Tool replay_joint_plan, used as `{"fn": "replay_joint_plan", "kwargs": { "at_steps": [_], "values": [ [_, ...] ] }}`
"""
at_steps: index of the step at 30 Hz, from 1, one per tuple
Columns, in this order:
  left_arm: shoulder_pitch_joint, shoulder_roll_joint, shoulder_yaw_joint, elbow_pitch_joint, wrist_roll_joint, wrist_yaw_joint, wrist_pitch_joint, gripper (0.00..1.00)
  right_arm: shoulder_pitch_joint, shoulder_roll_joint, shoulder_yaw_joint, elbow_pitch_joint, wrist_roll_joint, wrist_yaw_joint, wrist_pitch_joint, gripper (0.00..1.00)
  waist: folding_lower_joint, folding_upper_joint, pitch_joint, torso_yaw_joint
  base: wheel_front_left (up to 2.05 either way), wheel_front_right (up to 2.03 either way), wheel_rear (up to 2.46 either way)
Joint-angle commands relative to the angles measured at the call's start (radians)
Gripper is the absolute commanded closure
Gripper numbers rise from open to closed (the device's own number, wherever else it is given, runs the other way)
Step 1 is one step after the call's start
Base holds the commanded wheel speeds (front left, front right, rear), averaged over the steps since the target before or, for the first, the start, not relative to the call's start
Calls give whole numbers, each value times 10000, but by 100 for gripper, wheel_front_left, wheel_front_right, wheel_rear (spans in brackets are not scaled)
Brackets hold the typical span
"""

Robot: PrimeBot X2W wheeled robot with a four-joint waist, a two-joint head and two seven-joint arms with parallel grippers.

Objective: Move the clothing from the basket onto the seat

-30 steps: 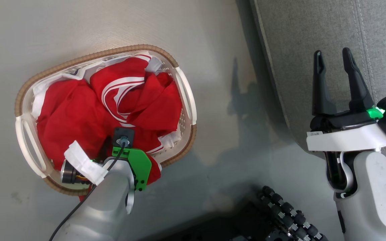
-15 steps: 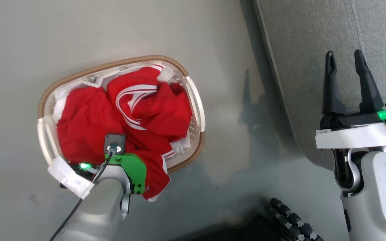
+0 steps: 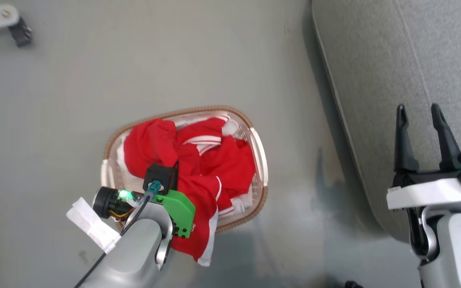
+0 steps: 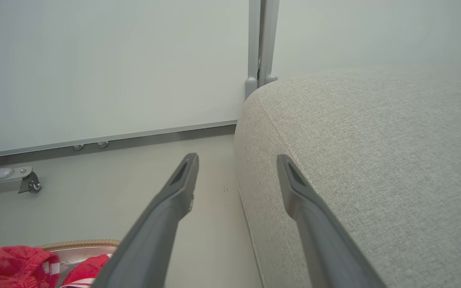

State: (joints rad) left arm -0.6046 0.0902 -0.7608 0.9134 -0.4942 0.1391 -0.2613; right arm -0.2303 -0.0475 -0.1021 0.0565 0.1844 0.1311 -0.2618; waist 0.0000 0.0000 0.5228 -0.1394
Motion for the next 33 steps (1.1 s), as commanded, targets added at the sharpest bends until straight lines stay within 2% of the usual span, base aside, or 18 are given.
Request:
{"fn": "replay_joint_plan", "kwargs": {
  "at_steps": [1, 10, 20, 26, 33],
  "values": [
    [103, 143, -12, -211, 165, -67, -56, 100, 275, -52, -89, 74, -106, -7, -51, 0, 0, 0, -1551, 840, 0, 0, 0],
    [-572, 759, -346, -1197, 1021, -629, -50, 100, 1172, -51, -137, 288, -298, -7, -49, 0, 0, 0, -3275, 1080, 0, 0, 0],
    [-2311, 1209, -471, -2185, 1339, -1148, 332, 100, 1543, -49, 181, 346, -190, -7, -49, 0, 0, 0, -4305, 1004, 0, 0, 0],
    [-3290, 1245, -360, -3077, 1233, -1374, 837, 100, 1215, -46, 943, 274, -491, -7, -49, 0, 0, 0, -4574, 923, 0, 0, 0],
    [-4060, 1208, -15, -3911, 893, -1336, 1331, 100, 498, -48, 2207, 262, -547, -7, -49, 0, 0, 0, -4763, 823, 0, 0, 0]
  ]
}}
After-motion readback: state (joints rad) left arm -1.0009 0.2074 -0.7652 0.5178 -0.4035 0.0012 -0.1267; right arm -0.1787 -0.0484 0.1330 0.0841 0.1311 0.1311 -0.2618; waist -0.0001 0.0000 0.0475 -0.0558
